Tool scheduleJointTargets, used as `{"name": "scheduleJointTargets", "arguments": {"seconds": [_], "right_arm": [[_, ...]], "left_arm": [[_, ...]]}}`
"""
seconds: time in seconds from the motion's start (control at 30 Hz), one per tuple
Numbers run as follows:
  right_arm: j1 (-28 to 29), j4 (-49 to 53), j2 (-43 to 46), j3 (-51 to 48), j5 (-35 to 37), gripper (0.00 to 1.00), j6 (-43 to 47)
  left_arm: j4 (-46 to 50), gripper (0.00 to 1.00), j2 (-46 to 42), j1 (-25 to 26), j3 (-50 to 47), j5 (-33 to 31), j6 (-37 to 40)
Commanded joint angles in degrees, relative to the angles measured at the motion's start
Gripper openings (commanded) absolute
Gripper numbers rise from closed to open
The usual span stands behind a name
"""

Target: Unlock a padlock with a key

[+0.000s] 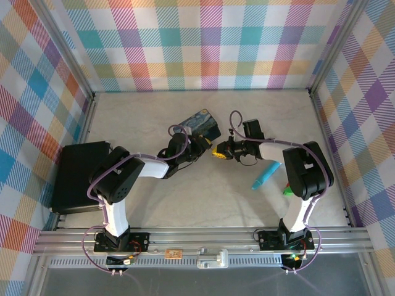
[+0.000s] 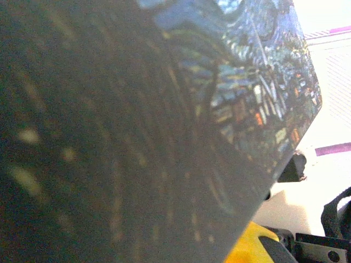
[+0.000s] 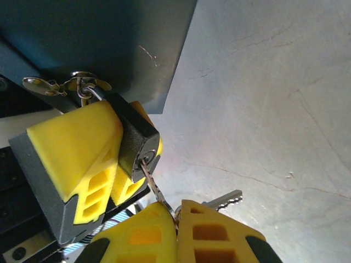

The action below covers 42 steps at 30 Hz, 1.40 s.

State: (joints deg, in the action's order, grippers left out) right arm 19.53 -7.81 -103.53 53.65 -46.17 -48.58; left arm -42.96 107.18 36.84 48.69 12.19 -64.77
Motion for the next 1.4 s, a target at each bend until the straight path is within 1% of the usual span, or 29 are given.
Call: {"name": "scheduleJointTargets", "arguments": {"seconds": [0.0,0.1,0.33,0.43,0.6,0.8,0.87,1.0,1.13,1.27,1.37], "right_arm": [[0.11,-18.7,-1.09,0.75,5.63,0.0,-11.13],[0.03,-19.83,-2.51,1.02,5.35,0.0,-12.65],[-0.9,-22.44,-6.17,2.57,5.18,0.0,-16.69],[-1.31,-20.68,-6.6,3.62,5.47,0.0,-16.2],[-1.43,-10.97,-4.48,5.33,6.88,0.0,-9.33],[-0.96,-2.08,-1.17,4.49,10.08,0.0,-1.55],[-0.43,0.41,-0.27,4.54,11.2,0.0,1.41],[0.03,7.95,0.7,6.73,14.01,0.0,9.23],[0.07,15.81,0.98,10.01,16.92,0.0,16.09],[0.07,19.91,1.0,11.84,19.26,0.0,19.7],[0.07,21.09,0.73,12.08,18.98,0.0,20.67]], "left_arm": [[-4.11,0.0,-2.24,7.12,0.66,12.58,0.92],[-6.03,0.0,-1.89,7.6,0.61,12.93,-0.33],[-6.26,0.0,-2.38,9.69,0.88,14.0,-1.56],[-6.21,0.0,-2.87,9.85,0.17,14.01,-1.8],[-2.04,0.0,-4.05,9.47,0.36,12.66,0.69],[0.3,0.0,-3.95,7.91,0.53,6.65,-0.6],[0.65,0.0,-3.75,7.72,1.44,5.69,-0.64],[2.57,0.0,-2.9,7.32,4.59,7.6,0.84],[4.05,0.0,-2.58,7.21,5.05,9.84,1.39],[5.49,0.0,-3.31,7.27,3.82,10.07,2.28],[7.48,0.0,-4.21,7.08,2.79,8.33,2.59]]}}
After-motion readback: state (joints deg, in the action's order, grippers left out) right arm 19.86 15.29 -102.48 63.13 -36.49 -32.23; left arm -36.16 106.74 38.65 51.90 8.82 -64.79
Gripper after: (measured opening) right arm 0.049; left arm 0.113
